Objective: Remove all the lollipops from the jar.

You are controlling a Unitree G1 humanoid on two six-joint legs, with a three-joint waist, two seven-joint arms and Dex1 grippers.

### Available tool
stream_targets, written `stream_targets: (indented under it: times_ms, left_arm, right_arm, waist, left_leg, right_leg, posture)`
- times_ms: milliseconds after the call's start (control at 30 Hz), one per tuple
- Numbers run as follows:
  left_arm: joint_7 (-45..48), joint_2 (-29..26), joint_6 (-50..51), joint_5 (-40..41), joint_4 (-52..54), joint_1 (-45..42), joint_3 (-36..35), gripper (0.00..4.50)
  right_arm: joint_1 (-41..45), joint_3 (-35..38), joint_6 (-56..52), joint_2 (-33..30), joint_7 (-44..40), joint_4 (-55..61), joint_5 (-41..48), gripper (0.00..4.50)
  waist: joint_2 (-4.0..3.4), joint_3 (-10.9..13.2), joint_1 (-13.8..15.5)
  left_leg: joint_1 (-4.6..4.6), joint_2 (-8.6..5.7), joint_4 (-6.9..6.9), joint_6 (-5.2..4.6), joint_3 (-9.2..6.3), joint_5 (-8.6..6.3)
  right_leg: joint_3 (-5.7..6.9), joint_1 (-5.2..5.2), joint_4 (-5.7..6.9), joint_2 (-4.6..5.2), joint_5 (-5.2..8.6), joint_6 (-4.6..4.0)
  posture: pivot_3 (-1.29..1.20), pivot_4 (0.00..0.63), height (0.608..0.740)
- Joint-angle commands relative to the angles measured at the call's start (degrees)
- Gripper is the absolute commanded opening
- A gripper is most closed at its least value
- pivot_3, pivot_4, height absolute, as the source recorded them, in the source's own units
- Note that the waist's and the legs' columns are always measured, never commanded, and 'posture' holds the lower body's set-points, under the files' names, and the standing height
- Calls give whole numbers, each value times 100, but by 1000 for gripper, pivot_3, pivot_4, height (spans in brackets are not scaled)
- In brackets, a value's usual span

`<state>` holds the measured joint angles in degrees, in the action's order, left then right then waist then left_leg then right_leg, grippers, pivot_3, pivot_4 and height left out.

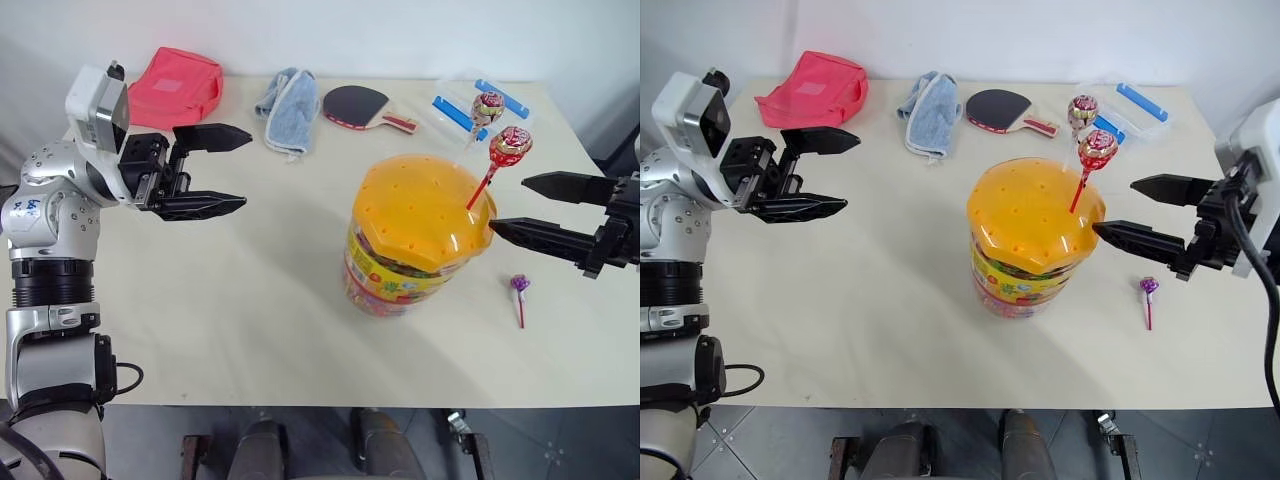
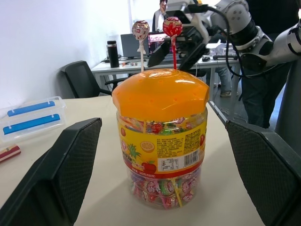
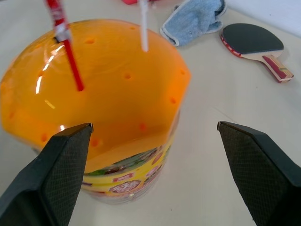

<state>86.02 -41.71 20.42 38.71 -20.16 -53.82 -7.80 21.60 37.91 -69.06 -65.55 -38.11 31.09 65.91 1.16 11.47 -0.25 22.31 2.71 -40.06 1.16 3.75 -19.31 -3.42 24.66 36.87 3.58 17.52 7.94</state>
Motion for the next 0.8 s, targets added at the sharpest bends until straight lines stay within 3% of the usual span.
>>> stream_targets:
  times_ms: [33, 267, 300, 400, 767, 800]
  left_arm:
    - [444, 13, -121, -41, -98, -197, 24, 4500]
    - [515, 127, -242, -94, -313, -348, 107, 4500]
    - [512, 127, -248, -91, -317, -350, 110, 4500]
    - [514, 107, -257, -78, -314, -341, 110, 4500]
    - [478, 42, -243, -61, -276, -297, 80, 4500]
    - [478, 43, -245, -61, -278, -299, 79, 4500]
  right_arm:
    - [131, 229, 1, 10, 491, 269, 604, 4440]
    - [731, -548, 542, 375, 1403, 248, 1182, 4440]
    - [810, -633, 595, 393, 1488, 230, 1250, 4277]
    - [899, -773, 688, 357, 1612, 207, 1414, 3653]
    - [1180, -858, 907, -16, 1656, 0, 1572, 27]
    - [1202, -859, 919, -45, 1652, -11, 1586, 27]
  waist:
    - [0, 0, 2]
    - [0, 0, -6]
    - [0, 0, -4]
    - [0, 0, 1]
    - [0, 0, 3]
    - [0, 0, 3]
  left_leg:
    - [0, 0, 0, 0, 0, 0]
    - [2, -1, 0, 0, 0, 0]
    - [3, -1, 0, 0, 0, 0]
    - [4, 0, 1, 0, -1, 0]
    - [6, 0, 0, -1, -1, 0]
    - [6, 0, 0, -1, 0, 0]
  right_leg:
    - [0, 0, 0, 0, 0, 0]
    - [0, 1, -3, 1, 0, 0]
    - [0, 3, -3, 1, 0, 0]
    - [0, 4, -4, 1, 0, 0]
    - [1, 3, -6, 3, 0, 0]
    - [1, 3, -6, 3, 0, 0]
  posture:
    - [0, 150, 740]
    - [0, 150, 740]
    - [0, 150, 740]
    - [0, 150, 740]
    - [0, 150, 740]
    - [0, 150, 740]
